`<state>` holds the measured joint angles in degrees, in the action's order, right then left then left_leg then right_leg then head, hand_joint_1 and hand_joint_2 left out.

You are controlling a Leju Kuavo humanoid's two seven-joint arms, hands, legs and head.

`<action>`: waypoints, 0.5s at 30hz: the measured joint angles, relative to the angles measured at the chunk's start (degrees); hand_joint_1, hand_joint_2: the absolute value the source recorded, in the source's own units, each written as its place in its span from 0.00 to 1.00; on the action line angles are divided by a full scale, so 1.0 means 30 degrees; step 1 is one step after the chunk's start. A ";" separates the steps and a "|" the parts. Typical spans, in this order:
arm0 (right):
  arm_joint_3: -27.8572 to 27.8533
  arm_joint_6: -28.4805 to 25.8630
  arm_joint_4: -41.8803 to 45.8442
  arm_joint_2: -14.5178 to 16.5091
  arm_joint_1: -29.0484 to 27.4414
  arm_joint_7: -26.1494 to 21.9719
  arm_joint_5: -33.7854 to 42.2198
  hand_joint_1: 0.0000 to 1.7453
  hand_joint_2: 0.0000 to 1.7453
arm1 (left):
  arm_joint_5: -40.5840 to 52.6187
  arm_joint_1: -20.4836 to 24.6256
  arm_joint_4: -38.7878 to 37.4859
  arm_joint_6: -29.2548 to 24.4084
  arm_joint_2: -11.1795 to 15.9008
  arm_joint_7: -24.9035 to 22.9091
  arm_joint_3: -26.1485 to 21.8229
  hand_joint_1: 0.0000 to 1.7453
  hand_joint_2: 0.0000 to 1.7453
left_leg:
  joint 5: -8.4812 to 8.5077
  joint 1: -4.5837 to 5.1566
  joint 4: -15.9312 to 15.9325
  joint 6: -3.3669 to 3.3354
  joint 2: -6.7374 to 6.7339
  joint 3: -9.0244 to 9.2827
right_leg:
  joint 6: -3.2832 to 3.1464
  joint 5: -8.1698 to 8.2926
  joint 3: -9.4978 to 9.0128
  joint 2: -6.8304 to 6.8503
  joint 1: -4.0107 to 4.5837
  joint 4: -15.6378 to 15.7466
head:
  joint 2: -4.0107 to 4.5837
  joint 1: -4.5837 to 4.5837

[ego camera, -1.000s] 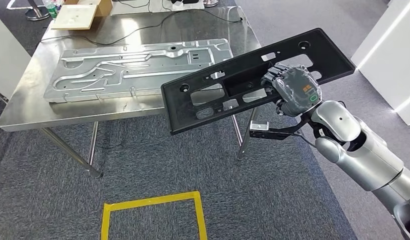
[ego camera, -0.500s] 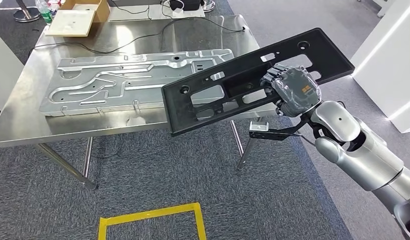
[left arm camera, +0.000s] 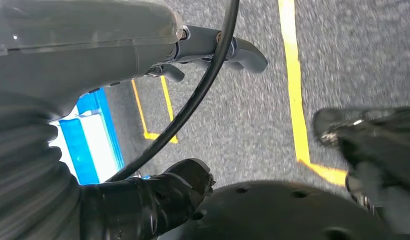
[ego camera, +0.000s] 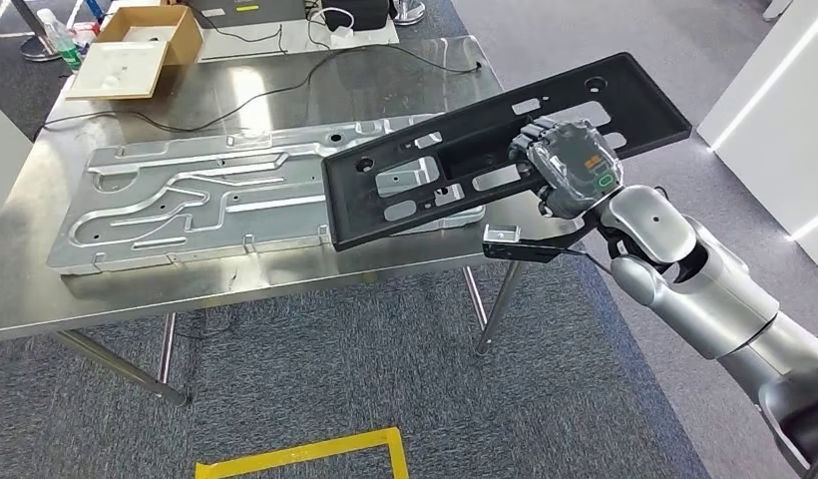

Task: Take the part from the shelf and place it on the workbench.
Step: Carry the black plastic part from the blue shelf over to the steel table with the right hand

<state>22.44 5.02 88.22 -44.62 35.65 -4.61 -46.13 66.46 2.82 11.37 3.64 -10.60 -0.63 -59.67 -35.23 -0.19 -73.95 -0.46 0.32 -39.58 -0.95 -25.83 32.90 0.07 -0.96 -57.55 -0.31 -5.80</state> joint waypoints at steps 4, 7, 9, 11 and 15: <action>0.0467 -0.0038 -0.0784 0.0561 0.0418 0.0035 -0.0073 1.00 1.00 | 0.0168 -0.0102 0.0000 0.0002 0.0029 -0.0024 0.0000 0.00 1.00 | 0.3046 0.0015 0.4189 -0.0165 -0.0009 0.0832 | 0.0228 -0.0721 -0.0840 -0.0054 0.0043 -0.0029 | 0.0004 -0.0002; 0.0751 -0.0131 -0.1451 0.0999 0.0841 0.0089 -0.0168 1.00 1.00 | 0.0250 -0.0038 0.0000 0.0016 0.0051 -0.0024 0.0005 0.00 1.00 | 0.3496 0.0060 0.5179 -0.0543 0.0005 0.1193 | 0.0619 -0.0947 -0.1061 -0.0155 0.0139 -0.0154 | 0.0004 -0.0009; 0.0888 -0.0206 -0.1780 0.1148 0.1012 0.0118 -0.0242 1.00 1.00 | 0.0264 -0.0023 0.0000 0.0031 0.0055 -0.0022 0.0007 0.00 1.00 | 0.3665 0.0010 0.5325 -0.0795 0.0037 0.1517 | 0.0810 -0.0981 -0.1020 -0.0113 0.0096 -0.0605 | 0.0002 -0.0013; 0.0969 -0.0277 -0.2051 0.1263 0.1194 0.0146 -0.0304 1.00 1.00 | 0.0279 -0.0016 0.0000 0.0027 0.0078 -0.0022 0.0007 0.00 1.00 | 0.3587 -0.0020 0.5396 -0.0980 0.0058 0.1795 | 0.0987 -0.1418 -0.0229 -0.0050 0.0036 -0.2105 | 0.0002 -0.0015; 0.1165 -0.0342 -0.2456 0.1474 0.1307 0.0157 -0.0346 1.00 1.00 | 0.0286 0.0018 0.0000 0.0029 0.0109 -0.0022 0.0007 0.00 1.00 | 0.3142 0.0055 0.5358 -0.1073 0.0120 0.2150 | 0.1093 -0.2686 0.2314 -0.0034 0.0035 -0.5379 | 0.0002 -0.0015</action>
<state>25.93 3.99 80.85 -40.19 39.57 -4.14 -47.17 67.32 2.87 11.37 3.73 -10.27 -0.70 -59.65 -25.80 -0.02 -57.88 -3.68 0.68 -33.13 2.33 -33.89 39.84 -0.03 -0.86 -73.69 -0.30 -5.84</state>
